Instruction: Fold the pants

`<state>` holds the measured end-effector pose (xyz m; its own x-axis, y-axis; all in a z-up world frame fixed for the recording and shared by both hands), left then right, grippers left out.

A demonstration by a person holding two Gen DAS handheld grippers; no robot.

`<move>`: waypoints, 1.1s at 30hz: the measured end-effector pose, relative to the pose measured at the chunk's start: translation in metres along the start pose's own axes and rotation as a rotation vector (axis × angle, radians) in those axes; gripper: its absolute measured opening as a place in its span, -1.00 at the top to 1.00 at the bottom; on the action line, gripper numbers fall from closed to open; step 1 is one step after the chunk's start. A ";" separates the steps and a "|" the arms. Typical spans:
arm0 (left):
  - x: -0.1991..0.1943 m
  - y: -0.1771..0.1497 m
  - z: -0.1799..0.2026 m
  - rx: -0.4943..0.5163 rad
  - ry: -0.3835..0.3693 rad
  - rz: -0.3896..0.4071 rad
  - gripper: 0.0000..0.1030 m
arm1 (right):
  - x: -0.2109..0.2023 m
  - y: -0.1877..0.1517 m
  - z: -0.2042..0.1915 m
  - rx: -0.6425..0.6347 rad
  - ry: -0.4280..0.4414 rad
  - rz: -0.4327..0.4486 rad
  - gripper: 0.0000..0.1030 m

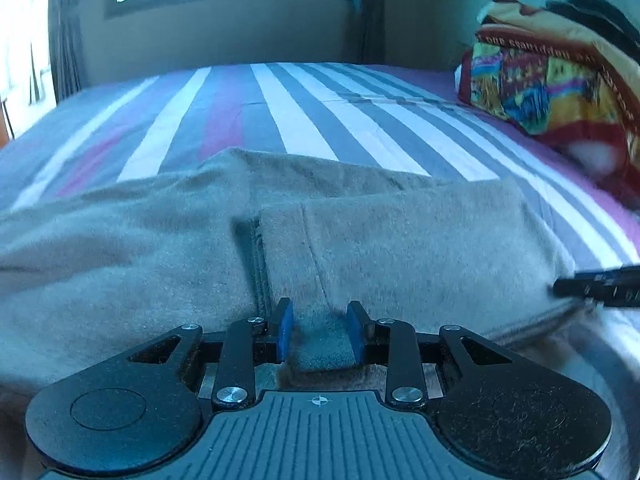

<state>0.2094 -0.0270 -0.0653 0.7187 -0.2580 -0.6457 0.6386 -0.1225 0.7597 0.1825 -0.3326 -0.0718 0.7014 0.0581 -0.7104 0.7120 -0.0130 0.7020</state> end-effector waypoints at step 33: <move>-0.040 -0.127 -0.331 -1.307 -0.232 0.461 0.55 | -0.050 -0.001 0.023 -0.016 -0.170 0.127 0.17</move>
<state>0.1907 0.3160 -0.1614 0.9516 -0.1958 -0.2370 0.2441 0.9499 0.1952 0.1475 -0.3583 -0.0384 0.7820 -0.1121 -0.6131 0.6175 0.0066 0.7865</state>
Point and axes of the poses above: each gripper's, at about its wrist camera, not at the fingertips, and x roughly the way its jaws point, z to its right, y to its top, the point moved 5 cm from there along x, roughly the way its jaws point, and after that the axes turned 4 degrees about -y, right-handed, at the moved point
